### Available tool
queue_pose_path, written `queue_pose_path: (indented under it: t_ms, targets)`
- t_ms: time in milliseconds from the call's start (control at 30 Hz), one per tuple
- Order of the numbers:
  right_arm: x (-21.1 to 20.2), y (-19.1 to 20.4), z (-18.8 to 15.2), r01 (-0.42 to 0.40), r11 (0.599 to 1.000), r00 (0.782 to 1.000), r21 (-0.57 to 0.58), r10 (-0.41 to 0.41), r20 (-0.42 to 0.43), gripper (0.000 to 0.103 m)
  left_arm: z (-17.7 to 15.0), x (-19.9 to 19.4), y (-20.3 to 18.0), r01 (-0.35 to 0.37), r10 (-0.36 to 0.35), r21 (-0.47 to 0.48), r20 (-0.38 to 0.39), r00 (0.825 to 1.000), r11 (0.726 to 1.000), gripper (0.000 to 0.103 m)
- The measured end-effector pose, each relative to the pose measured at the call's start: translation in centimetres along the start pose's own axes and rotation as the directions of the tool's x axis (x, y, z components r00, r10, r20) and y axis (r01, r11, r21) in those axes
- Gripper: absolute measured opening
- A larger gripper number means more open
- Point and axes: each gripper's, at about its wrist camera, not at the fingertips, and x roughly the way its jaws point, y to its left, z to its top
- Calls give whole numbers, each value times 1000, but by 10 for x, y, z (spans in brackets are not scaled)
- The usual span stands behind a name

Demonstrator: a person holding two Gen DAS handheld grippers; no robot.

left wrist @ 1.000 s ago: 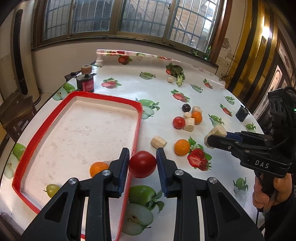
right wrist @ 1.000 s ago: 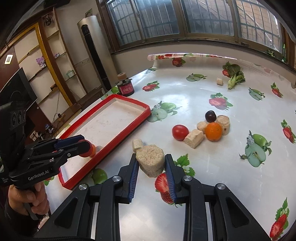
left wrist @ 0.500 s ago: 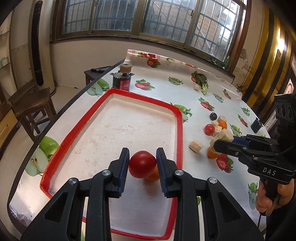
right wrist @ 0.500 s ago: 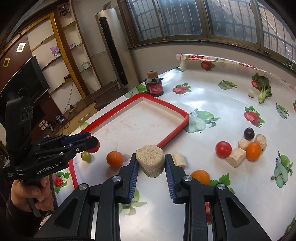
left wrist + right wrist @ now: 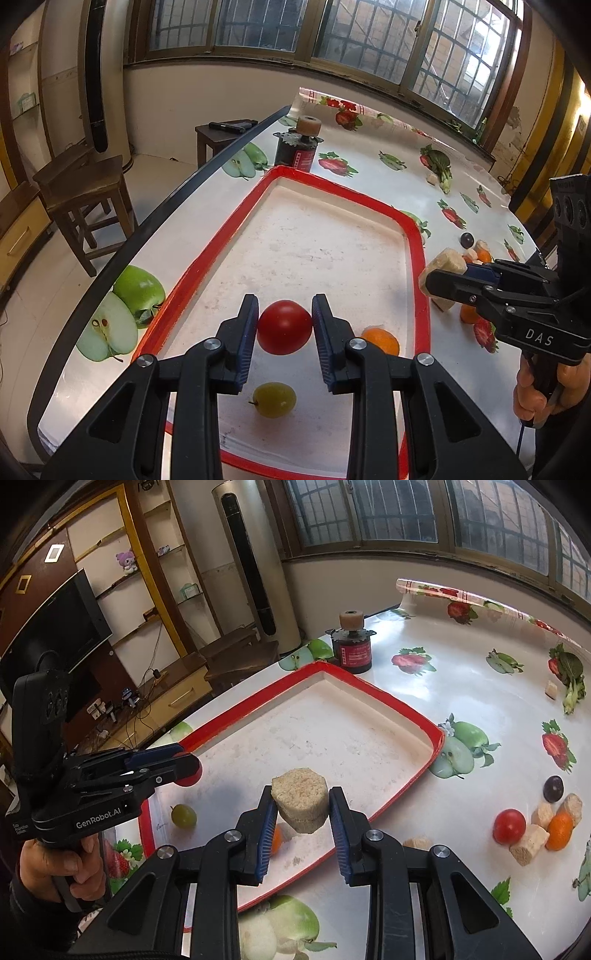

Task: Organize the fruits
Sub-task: 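Carry the tomato and cork block into the tray and release both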

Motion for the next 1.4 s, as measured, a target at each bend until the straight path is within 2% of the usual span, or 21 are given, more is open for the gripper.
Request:
queue_pose_path:
  t_ms: [300, 467, 633, 733, 800, 833, 900, 967, 1267, 1367, 1400]
  targets:
    - [47, -7, 18, 42, 998, 996, -39, -45, -79, 29, 1, 23, 11, -23, 22, -9, -53, 998, 1000, 27]
    - [67, -8, 16, 58, 996, 991, -66, -65, -116, 29, -1, 32, 17, -39, 38, -18, -88, 995, 999, 28]
    - [84, -8, 11, 64, 994, 986, -89, -77, -148, 29, 0, 33, 18, -44, 42, -22, -86, 995, 999, 28]
    - [88, -8, 10, 68, 993, 983, -96, -83, -162, 31, -1, 35, 17, -63, 61, -20, -93, 994, 998, 37]
    - [88, -7, 9, 71, 992, 984, -107, -87, -156, 32, -2, 37, 17, -83, 80, -21, -100, 992, 996, 50]
    - [88, -7, 8, 72, 991, 983, -110, -89, -158, 33, -3, 37, 17, -85, 82, -28, -100, 992, 996, 52]
    - [86, -5, 8, 74, 991, 984, -114, -91, -152, 42, -4, 34, 18, -74, 70, -41, -90, 994, 996, 56]
    - [80, -4, 7, 77, 990, 986, -121, -94, -137, 43, -3, 30, 18, -82, 79, -41, -82, 994, 996, 63]
    - [46, -3, 7, 71, 992, 994, -108, -80, -80, 46, 0, 10, 5, -115, 114, -31, -33, 993, 993, 67]
    - [30, -4, 3, 72, 992, 995, -103, -78, -57, 49, -2, 0, -2, -129, 129, -24, 6, 992, 991, 78]
    - [25, -4, 2, 74, 992, 996, -99, -79, -50, 51, -3, -4, -5, -128, 128, -24, 20, 992, 992, 79]
